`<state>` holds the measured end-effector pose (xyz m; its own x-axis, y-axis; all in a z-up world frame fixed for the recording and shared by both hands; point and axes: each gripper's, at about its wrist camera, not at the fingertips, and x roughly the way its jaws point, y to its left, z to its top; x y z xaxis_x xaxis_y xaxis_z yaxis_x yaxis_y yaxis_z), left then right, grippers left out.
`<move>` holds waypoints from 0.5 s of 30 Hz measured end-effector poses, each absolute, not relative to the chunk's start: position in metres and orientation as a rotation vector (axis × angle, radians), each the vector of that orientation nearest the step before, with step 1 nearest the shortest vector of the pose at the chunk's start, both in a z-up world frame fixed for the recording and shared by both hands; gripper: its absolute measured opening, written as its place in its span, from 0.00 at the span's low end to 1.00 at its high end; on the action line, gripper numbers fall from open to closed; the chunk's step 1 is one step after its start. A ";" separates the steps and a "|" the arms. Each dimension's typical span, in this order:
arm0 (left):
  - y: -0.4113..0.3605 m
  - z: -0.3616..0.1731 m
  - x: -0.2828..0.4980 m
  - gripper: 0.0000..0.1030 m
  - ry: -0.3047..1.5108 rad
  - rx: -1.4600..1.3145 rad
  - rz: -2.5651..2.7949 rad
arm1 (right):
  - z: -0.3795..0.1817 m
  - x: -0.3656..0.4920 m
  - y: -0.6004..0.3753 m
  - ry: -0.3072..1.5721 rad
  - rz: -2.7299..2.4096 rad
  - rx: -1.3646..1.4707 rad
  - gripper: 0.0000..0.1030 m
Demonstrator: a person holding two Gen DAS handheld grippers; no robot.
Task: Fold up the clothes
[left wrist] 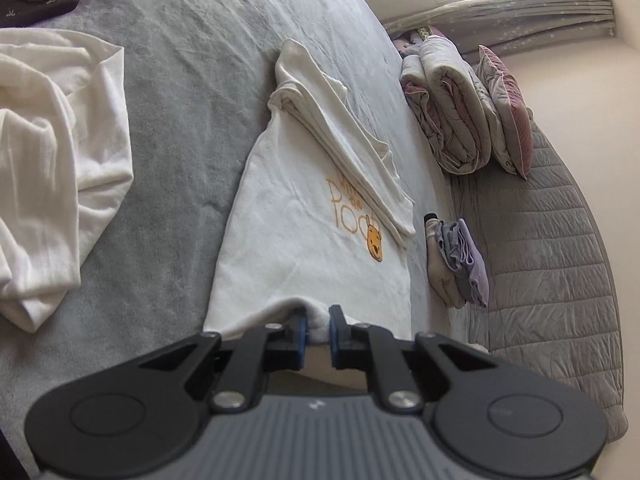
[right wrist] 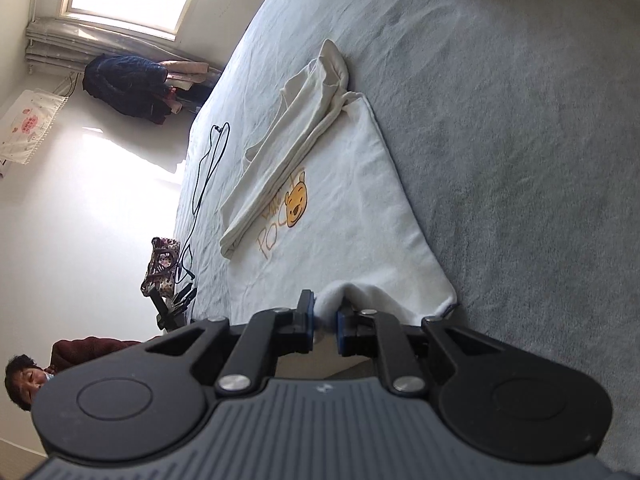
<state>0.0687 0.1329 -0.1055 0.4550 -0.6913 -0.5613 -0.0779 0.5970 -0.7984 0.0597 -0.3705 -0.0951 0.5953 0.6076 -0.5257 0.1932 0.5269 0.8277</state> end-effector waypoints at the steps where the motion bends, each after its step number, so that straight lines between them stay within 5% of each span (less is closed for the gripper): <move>1: 0.132 -0.107 0.074 0.11 1.047 -0.874 -0.430 | -0.097 0.065 -0.371 0.930 0.287 1.022 0.13; 12: 0.132 -0.123 0.107 0.14 1.027 -0.905 -0.317 | -0.116 0.087 -0.380 0.897 0.226 1.099 0.21; 15: 0.134 -0.117 0.102 0.30 0.972 -0.874 -0.314 | -0.106 0.081 -0.389 0.818 0.222 1.092 0.54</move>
